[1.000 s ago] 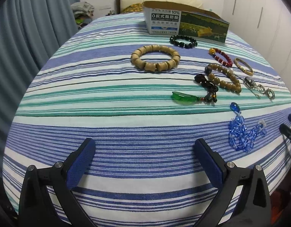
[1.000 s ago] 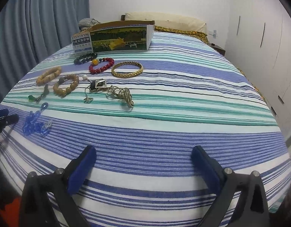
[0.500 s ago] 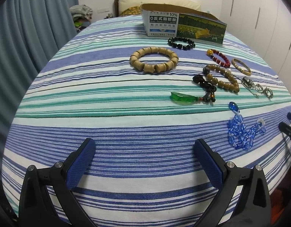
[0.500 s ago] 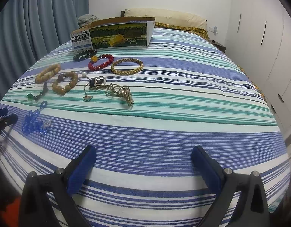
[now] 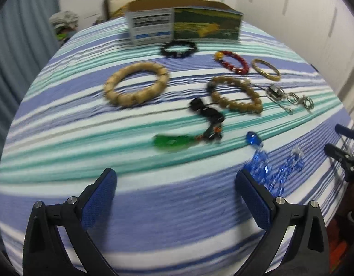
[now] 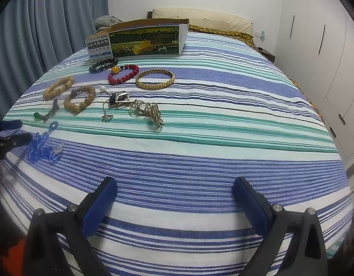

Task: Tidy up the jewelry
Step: 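Withdraw both tools from the box back over the remaining jewelry, then grasp the green pendant's black cord with the left tool while the right tool grips the silver keychain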

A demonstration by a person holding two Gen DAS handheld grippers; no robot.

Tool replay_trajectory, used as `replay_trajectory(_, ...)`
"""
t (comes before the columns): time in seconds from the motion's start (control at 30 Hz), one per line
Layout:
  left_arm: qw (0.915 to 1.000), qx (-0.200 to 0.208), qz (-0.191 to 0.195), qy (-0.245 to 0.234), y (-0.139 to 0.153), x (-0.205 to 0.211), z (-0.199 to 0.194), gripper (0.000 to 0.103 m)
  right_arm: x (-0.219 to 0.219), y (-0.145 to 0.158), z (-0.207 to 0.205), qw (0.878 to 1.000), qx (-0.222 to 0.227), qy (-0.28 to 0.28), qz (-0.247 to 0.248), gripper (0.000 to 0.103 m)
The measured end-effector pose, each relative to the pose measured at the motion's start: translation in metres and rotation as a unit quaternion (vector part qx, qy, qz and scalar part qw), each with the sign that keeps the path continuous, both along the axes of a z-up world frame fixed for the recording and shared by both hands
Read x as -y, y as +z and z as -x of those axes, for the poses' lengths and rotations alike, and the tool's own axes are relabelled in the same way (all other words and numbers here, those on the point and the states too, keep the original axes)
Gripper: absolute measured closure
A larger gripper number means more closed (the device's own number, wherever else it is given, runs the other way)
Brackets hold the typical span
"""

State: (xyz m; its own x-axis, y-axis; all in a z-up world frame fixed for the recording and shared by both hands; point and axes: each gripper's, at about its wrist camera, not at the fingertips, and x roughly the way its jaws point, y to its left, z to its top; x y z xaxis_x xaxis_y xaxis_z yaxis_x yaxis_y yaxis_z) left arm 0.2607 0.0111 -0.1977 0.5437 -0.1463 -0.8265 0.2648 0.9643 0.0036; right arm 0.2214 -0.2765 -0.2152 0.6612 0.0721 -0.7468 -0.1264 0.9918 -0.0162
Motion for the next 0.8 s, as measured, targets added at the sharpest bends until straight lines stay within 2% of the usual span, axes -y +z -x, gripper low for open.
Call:
replay_trajectory(0.07,1.0,0.0,-0.004,-0.008,0.001,0.006,-0.008,0.0,0.0,0.0,0.0,1.0,-0.001,-0.001,0.0,0.0)
replay_trajectory(0.27,1.0,-0.004,-0.003,0.008,0.001,0.016,-0.036,0.001,-0.001,0.0,0.001,1.0,-0.002,0.001,0.0,0.0)
replay_trajectory(0.33,1.0,0.007,0.0,0.001,0.003,0.02,-0.036,0.014,0.0,0.0,0.001,1.0,-0.002,0.001,0.0,0.0)
replay_trajectory(0.4,0.9999,0.014,0.004,-0.005,0.006,0.021,-0.031,0.038,-0.001,0.0,0.001,1.0,-0.002,0.002,0.0,0.0)
replay_trajectory(0.43,0.9998,0.018,0.004,-0.005,0.007,0.02,-0.027,0.045,0.0,0.0,0.001,1.0,-0.002,0.003,0.0,0.0)
replay_trajectory(0.5,0.9997,0.02,0.009,-0.004,0.009,0.014,-0.021,0.078,0.0,0.0,0.002,1.0,-0.002,0.005,0.0,0.0)
replay_trajectory(0.57,0.9997,0.021,0.01,0.002,0.01,0.003,-0.013,0.091,0.001,0.0,0.003,1.0,-0.001,0.007,-0.001,0.0)
replay_trajectory(0.77,0.9988,0.004,0.038,0.03,0.01,-0.035,0.005,0.09,0.001,0.0,0.003,1.0,-0.004,0.01,0.0,0.0)
replay_trajectory(0.8,0.9985,0.002,0.046,0.031,0.01,-0.038,0.005,0.086,0.001,0.0,0.003,1.0,-0.005,0.012,0.0,0.0)
